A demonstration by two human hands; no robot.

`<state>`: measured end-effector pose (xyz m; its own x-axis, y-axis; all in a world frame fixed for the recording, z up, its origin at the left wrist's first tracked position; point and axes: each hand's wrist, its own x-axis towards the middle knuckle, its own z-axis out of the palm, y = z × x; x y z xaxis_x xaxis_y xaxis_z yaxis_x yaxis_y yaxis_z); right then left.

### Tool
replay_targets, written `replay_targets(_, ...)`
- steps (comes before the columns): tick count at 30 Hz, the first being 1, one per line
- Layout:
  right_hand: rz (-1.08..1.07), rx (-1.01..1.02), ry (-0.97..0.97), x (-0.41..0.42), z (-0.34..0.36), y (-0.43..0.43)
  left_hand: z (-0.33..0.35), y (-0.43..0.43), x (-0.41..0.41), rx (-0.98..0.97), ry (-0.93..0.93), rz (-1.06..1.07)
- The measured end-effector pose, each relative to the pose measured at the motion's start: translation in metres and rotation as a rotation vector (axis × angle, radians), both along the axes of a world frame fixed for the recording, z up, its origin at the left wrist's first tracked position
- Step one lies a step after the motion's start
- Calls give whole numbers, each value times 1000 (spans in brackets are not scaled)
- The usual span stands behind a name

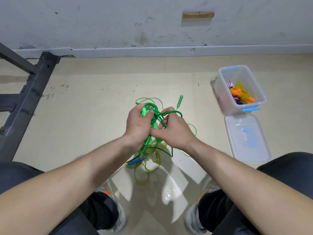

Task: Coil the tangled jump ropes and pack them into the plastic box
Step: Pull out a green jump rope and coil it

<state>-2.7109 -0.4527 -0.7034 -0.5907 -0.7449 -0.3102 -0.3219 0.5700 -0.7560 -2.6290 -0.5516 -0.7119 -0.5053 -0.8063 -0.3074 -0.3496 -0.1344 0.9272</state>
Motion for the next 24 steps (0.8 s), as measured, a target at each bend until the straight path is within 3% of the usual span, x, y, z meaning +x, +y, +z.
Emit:
replay_targets(6, -2, -134, 52, -12, -6, 2, -5, -16, 2, -200, -78, -37)
replay_targets(9, -22, -128, -56, -15, -5, 1, -14, -22, 7, -260, -165, -162)
replay_targets(12, -162, -124, -204, -24, -5, 1, -16, -25, 11, -190, -158, -333)
replay_targets(17, 137, 33, -360, -40, 1, 8, -17, -32, 16, -180, -208, -471)
replay_targets(21, 136, 85, -659, -54, 0, 14, -18, -44, 20, -159, -221, -396)
replay_targets(24, 151, 160, -606, -60, 0, 17, -18, -53, 23, -138, -220, -341)
